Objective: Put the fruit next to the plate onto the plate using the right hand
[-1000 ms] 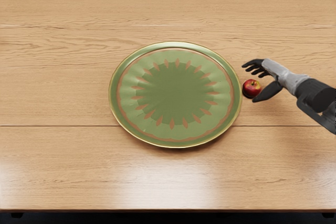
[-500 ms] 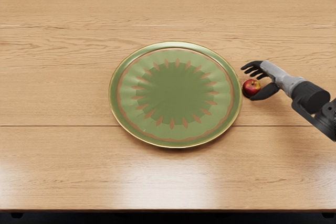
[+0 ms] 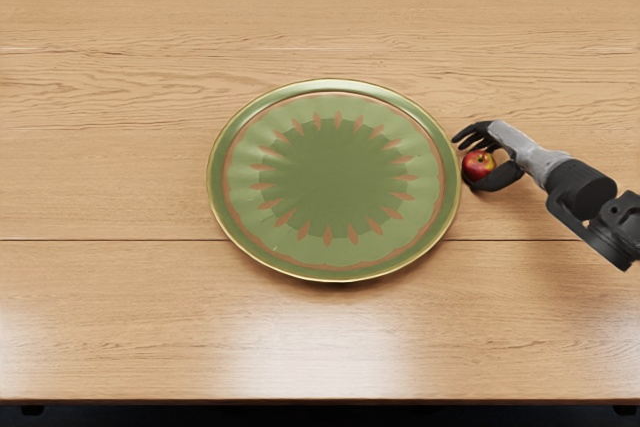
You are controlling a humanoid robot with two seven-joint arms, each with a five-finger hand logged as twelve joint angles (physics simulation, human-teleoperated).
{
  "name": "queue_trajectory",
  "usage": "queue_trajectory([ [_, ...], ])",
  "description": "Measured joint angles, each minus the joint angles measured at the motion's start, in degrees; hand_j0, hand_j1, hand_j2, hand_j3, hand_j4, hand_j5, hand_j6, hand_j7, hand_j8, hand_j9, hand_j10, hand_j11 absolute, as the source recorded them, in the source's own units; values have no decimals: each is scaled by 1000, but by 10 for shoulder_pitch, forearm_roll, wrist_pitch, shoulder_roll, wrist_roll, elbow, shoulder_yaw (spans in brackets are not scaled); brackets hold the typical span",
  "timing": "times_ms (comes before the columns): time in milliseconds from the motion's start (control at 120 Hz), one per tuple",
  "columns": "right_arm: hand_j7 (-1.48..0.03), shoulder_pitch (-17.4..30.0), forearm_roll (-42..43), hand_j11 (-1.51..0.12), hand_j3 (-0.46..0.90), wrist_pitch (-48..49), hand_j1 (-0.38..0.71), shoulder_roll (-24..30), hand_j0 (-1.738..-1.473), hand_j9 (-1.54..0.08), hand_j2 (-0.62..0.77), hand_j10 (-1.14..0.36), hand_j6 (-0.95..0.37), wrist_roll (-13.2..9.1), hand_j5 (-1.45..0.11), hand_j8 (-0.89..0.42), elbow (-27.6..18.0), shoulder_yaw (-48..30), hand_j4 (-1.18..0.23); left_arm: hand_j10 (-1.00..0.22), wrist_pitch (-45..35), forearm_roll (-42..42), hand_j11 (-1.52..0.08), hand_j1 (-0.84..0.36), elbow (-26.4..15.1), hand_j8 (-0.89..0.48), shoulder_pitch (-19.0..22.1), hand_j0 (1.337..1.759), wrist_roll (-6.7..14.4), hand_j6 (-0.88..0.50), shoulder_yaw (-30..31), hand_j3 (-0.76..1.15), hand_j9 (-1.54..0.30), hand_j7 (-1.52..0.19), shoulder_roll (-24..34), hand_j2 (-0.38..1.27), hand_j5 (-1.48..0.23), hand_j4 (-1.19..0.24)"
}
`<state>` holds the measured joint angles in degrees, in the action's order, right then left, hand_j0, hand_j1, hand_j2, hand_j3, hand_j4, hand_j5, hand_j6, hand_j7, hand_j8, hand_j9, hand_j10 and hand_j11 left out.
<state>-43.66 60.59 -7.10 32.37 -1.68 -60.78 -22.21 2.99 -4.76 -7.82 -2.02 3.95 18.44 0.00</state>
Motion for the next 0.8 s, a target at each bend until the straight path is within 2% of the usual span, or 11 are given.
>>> queue_trajectory([
  [42,-595,0,-1,-896,170,0,96,0,-1670,-574,-194,-216,-460,2,-579,-475,1,1,-472,-245,0,0,-318,55,0,-245,0,1658,0,-245,0,0,-318,-318,0,49,-318,-245],
  [92,-622,0,-3,-794,125,0,100,1,-1667,-602,-145,-281,-481,5,-608,-495,2,1,-492,-245,0,0,-318,55,0,-245,0,1658,0,-245,0,0,-318,-318,0,49,-318,-245],
  [117,-641,0,-4,-788,4,0,116,2,-1658,-623,-102,-312,-495,9,-628,-508,2,1,-505,-245,0,0,-318,55,0,-245,0,1658,0,-245,0,0,-318,-318,0,49,-318,-245],
  [150,-670,0,-6,-796,0,1,155,4,-1658,-655,-82,-362,-518,15,-660,-521,3,0,-525,-245,0,0,-318,55,0,-245,0,1658,0,-245,0,0,-318,-318,0,49,-318,-245],
  [217,-719,0,-8,-812,0,1,203,8,-1657,-711,-27,-442,-538,24,-712,-465,5,0,-561,-245,0,0,-318,55,0,-245,0,1658,0,-245,0,0,-318,-318,0,49,-318,-245],
  [400,-818,1,-18,-857,0,4,248,20,-1656,-817,183,-584,-555,33,-812,-475,7,-4,-636,-245,0,0,-318,55,0,-245,0,1658,0,-245,0,0,-318,-318,0,49,-318,-245],
  [517,-848,-3,-41,-871,0,16,257,31,-1656,-850,260,-607,-578,41,-841,-490,6,-6,-660,-245,0,0,-318,55,0,-245,0,1658,0,-245,0,0,-318,-318,0,49,-318,-245],
  [642,-865,-18,-99,-879,0,65,267,52,-1655,-872,270,-595,-562,56,-866,-469,5,-8,-667,-245,0,0,-318,55,0,-245,0,1658,0,-245,0,0,-318,-318,0,49,-318,-245],
  [800,-874,-39,-174,-879,0,142,284,78,-1655,-881,286,-573,-534,62,-882,-440,3,-19,-669,-245,0,0,-318,55,0,-245,0,1658,0,-245,0,0,-318,-318,0,49,-318,-245],
])
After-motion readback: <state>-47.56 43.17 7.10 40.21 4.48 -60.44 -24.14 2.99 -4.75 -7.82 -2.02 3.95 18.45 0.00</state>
